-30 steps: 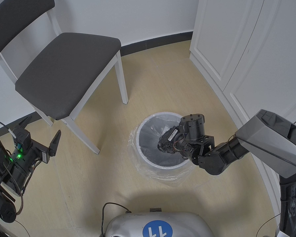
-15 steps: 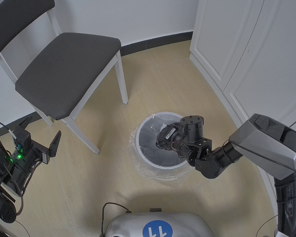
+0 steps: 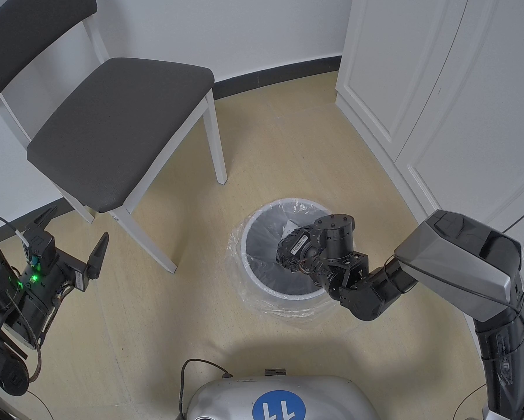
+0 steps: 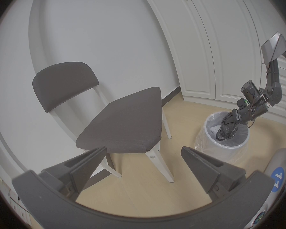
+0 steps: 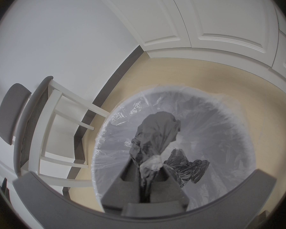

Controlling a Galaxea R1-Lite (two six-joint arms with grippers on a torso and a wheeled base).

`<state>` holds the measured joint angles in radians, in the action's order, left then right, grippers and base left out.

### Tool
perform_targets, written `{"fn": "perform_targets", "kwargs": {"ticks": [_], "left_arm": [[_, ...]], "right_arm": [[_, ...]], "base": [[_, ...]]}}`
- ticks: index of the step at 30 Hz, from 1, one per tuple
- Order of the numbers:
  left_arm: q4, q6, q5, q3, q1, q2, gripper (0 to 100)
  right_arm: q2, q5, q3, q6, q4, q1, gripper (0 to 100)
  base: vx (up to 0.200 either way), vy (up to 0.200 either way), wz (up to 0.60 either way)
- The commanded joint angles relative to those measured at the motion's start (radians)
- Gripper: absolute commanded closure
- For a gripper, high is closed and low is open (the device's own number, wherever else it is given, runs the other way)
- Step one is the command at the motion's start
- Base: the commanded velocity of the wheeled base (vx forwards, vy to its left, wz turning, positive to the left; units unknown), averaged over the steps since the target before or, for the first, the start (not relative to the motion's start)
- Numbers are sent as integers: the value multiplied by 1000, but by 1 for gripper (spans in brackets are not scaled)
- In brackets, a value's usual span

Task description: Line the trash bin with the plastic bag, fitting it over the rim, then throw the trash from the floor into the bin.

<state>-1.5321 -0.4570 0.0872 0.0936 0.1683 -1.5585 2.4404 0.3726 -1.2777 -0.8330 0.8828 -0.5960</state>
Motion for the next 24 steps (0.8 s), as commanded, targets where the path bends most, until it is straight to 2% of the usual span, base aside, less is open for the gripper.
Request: {"fn": "perform_targets", "kwargs": {"ticks": [1, 7, 8, 24], "left_arm": [[0, 0, 0, 0, 0, 0, 0], [-2, 0, 0, 0, 0, 0, 0], [-2, 0, 0, 0, 0, 0, 0], [-2, 0, 0, 3, 0, 9, 0]], "right_arm": [[6, 2, -6, 0, -1, -1, 100], [-1, 9, -8, 0, -1, -4, 100], [-3, 14, -8, 0, -1, -4, 0], [-41, 19, 8, 15, 31, 2, 0]], "base": [[0, 0, 0], [0, 0, 0], [0, 0, 0], [0, 0, 0]]}}
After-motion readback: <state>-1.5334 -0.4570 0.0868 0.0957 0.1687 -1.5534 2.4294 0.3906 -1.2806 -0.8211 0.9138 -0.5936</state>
